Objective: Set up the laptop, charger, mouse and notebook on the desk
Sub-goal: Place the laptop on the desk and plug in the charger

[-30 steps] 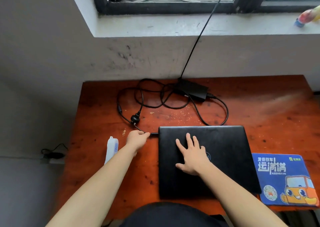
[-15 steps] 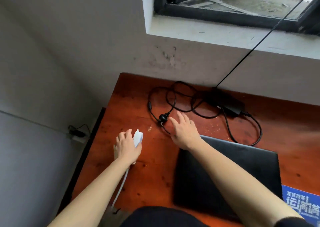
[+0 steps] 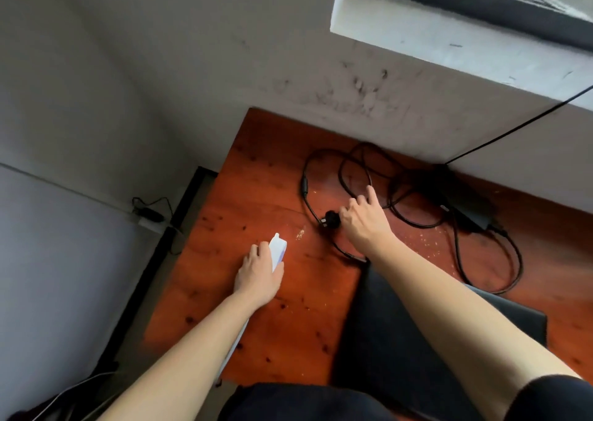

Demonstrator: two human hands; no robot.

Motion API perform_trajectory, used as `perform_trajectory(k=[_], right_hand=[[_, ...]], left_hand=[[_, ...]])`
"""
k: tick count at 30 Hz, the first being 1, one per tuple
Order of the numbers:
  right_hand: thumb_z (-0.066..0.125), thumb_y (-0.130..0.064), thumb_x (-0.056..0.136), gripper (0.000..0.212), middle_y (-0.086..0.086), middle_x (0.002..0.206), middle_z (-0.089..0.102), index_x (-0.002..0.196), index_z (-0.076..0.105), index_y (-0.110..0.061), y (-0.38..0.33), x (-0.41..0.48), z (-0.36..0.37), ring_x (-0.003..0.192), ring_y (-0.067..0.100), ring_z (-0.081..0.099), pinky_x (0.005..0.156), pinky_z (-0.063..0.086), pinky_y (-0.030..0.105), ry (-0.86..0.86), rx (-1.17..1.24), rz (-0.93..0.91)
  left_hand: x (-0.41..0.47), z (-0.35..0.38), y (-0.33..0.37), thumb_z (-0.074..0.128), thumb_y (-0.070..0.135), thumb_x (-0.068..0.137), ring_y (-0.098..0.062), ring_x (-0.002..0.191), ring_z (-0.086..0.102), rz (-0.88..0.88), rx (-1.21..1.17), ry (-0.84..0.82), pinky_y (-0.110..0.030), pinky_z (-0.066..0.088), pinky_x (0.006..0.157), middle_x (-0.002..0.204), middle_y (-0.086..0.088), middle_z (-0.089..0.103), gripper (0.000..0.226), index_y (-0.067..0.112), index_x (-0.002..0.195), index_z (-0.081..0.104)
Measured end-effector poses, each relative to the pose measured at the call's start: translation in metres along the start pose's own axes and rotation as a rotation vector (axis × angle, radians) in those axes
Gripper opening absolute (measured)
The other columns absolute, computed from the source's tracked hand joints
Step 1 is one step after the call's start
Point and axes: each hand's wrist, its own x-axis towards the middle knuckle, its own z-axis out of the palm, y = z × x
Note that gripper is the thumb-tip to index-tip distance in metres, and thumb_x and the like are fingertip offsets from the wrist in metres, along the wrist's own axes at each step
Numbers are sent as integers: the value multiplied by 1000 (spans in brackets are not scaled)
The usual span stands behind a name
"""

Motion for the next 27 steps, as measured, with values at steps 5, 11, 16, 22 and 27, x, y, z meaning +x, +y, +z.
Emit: perform_trajectory(k=[5,11,16,22,27], right_hand=[[41,-29,103,23,6,105,68,109,60,-16,4,-14,9,100,31,62,112,25,49,102,203,55],[46,-45,102,29,2,102,70,110,57,-19,2,-57,16,97,27,65,104,34,43,298,427,75],[51,-43,102,25,6,88,69,101,49,-18,-12,-104,13,78,32,62,64,33,35,343,735,63],[42,-52,102,27,-5,74,57,102,40,-24,-42,-149,12,69,29,66,57,38,34,288,893,75],[38,-63,99,38,-3,86,64,97,45,-26,-61,-158,8,80,18,60,70,44,39,73,1188,143]], left_hand=[[0,-1,0,52,38,99,-28,115,52,-33,-72,-4,-30,40,78,133,-10,47,44,12,132,38],[-4,0,0,63,37,91,-28,102,57,-50,-190,-12,-31,41,76,115,-11,55,38,12,118,53],[-23,13,10,72,37,83,-31,108,57,-73,-235,1,-30,38,78,115,-11,58,46,15,120,57],[-44,17,3,65,41,88,-34,101,61,-126,-163,-1,-35,47,79,111,-14,64,35,14,109,58],[-60,3,-10,67,36,90,-32,99,64,-75,-343,10,-38,53,81,110,-11,67,33,11,109,56]])
